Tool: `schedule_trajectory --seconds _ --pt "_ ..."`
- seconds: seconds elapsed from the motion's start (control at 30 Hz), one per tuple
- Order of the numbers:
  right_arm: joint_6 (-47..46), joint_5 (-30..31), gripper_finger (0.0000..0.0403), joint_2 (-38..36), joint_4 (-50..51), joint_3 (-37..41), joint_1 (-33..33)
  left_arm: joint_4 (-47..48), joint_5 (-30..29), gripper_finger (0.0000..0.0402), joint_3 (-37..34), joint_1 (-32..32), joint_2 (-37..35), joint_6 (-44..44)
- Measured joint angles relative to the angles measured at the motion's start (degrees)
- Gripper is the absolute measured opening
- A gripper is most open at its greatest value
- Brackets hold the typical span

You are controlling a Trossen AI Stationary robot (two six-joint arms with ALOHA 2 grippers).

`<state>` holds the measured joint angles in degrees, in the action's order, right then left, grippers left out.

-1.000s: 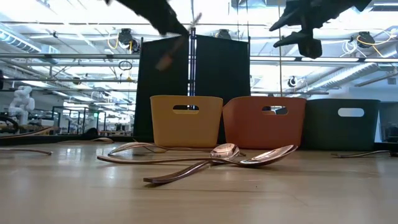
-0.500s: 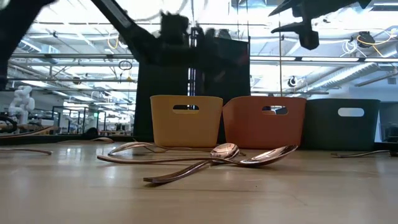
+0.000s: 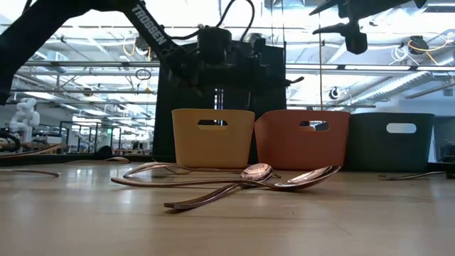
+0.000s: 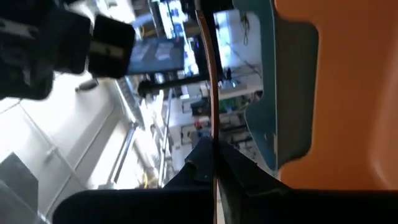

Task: Sort silverware
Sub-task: Put the copper fork into the orange bin

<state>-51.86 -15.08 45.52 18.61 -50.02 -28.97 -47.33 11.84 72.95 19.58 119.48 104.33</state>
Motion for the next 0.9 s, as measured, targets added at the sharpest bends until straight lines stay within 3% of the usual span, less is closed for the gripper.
schedule_trajectory --seconds 0.2,0.5,0.77,0.9 --pt "0.3 0.0 0.0169 0.0 0.0 0.0 0.0 5.9 4.2 0.0000 0.0 2.3 0.0 7.2" --pt "0.4 0.0 0.0169 0.0 0.1 0.0 0.0 21.1 10.5 0.0000 3.8 3.8 0.0 9.9" --pt "0.2 0.0 0.0169 0.0 0.1 0.0 0.0 24.8 13.5 0.0015 3.9 4.0 0.0 9.4" --pt "0.0 0.0 0.0169 0.0 0.1 0.0 0.0 22.8 13.6 0.0046 3.9 4.1 0.0 2.2"
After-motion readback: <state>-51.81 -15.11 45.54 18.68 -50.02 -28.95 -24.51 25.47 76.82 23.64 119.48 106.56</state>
